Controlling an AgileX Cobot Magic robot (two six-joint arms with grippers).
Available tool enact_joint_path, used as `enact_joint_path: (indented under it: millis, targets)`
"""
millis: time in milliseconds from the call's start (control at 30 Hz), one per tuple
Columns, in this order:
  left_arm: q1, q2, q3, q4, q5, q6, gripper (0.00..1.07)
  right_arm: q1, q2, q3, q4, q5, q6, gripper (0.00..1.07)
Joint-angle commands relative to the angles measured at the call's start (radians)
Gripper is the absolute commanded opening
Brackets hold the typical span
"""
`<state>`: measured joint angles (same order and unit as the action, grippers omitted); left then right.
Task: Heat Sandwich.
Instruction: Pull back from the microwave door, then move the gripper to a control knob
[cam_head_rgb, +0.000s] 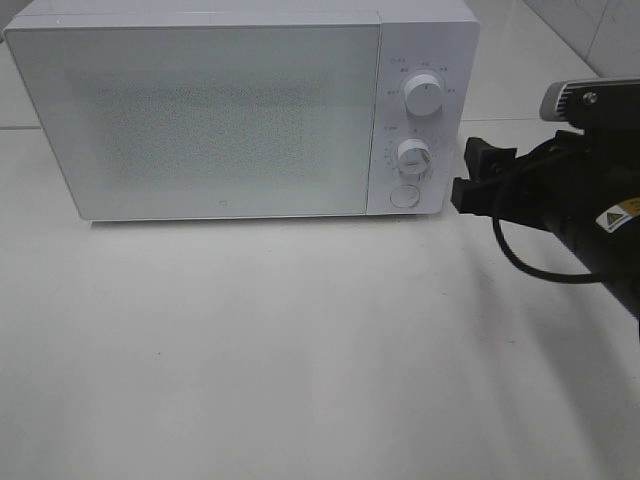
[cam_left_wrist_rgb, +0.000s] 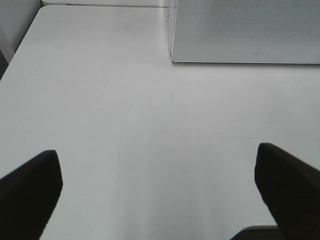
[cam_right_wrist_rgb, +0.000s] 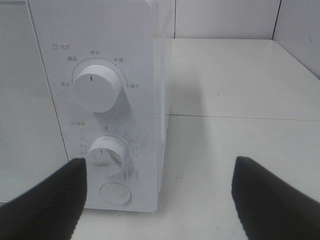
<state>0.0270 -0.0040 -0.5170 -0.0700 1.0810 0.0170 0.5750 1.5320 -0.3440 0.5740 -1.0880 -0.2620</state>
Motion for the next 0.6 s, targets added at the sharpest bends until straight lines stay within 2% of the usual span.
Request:
enact_joint_path:
  millis: [33, 200, 600]
  targets:
    - [0.003, -0.027, 0.002, 0.000, -0.011, -0.009, 1.00, 0.047, 0.042, -0.004, 0.050, -0.065, -0.015, 0.76]
    - [0.003, -0.027, 0.002, 0.000, -0.011, -0.009, 1.00, 0.091, 0.124, -0.053, 0.073, -0.088, -0.014, 0.76]
    - [0.003, -0.027, 0.002, 0.000, -0.011, -0.009, 1.00, 0.091, 0.244, -0.150, 0.066, -0.107, 0.027, 0.76]
